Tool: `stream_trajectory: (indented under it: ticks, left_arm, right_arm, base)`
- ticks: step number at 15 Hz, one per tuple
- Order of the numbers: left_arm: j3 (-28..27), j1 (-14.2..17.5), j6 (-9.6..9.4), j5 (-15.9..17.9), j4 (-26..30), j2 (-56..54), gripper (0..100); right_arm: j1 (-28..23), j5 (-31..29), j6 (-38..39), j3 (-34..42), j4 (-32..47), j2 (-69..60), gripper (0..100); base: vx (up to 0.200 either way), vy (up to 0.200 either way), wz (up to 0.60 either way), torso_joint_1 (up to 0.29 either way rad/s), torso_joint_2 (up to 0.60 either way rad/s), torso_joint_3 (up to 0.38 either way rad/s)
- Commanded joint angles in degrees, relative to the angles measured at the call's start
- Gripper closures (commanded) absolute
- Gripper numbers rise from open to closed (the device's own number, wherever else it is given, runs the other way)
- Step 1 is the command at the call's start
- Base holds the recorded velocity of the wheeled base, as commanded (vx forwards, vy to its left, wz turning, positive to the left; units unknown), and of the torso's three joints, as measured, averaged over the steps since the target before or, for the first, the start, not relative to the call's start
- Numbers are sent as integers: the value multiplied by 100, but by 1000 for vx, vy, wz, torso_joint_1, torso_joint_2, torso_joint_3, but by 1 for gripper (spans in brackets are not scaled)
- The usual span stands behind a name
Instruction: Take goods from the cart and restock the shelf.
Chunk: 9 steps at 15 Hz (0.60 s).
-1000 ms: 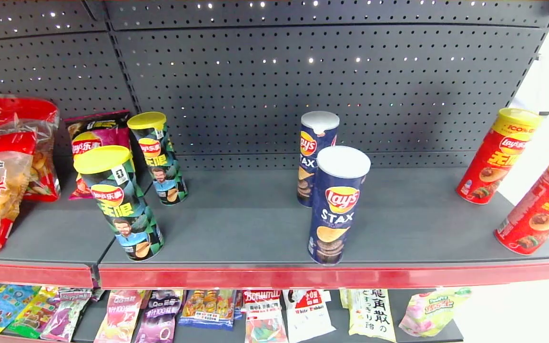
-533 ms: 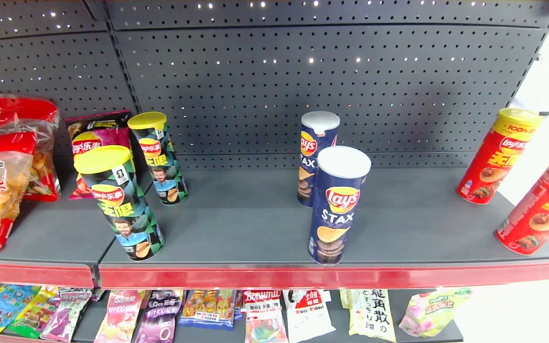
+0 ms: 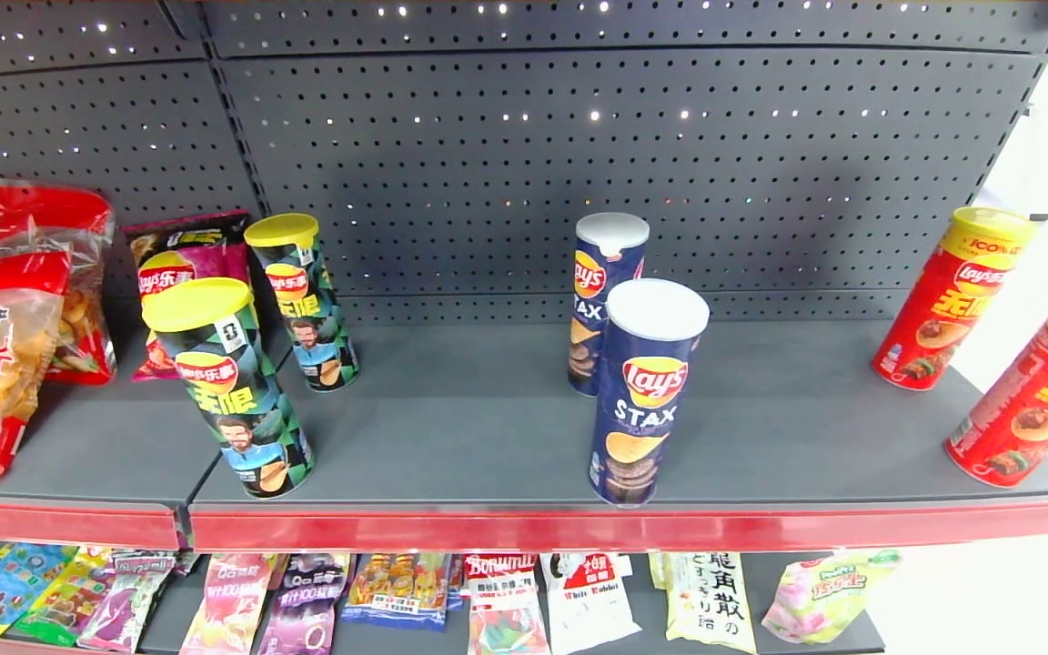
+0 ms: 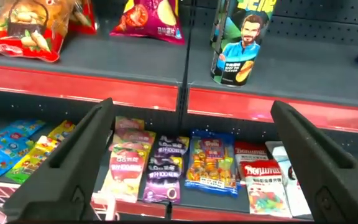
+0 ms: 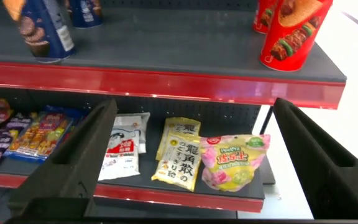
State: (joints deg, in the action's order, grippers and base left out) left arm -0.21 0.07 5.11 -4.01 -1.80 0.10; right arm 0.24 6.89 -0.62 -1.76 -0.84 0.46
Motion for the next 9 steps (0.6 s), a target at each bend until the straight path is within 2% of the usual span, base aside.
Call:
stream_trajectory:
  ticks: [1,4,5,6,7,9]
  left_arm:
    - [3,1,-1,6,-4,-10,0]
    - [-6,1,17,-12,-4,-10,0]
    - [3,1,8,-3,-4,-10,0]
    - [3,1,8,-3,-4,-10,0]
    - [3,1,17,-3,-4,-10,0]
    - [-6,1,17,-3,-4,-10,0]
  right_arm:
    - [169,445,361,-1477,-100,1404,0]
    - [415,700,-272,-1644,-109,2327,0]
    - [406,709,-272,-1855,-197,2880,0]
    - [406,709,-272,-1855,-197,2880,0]
    - [494,797,-325,-2162,-259,3821,0]
    - [1013,832,-298,-2224,-259,4445,0]
  base:
    - [0,0,0,0,0,0]
    - [0,0,0,0,0,0]
    - [0,0,0,0,0,0]
    - [0,0,0,0,0,0]
    - [0,0,0,0,0,0]
    - [0,0,0,0,0,0]
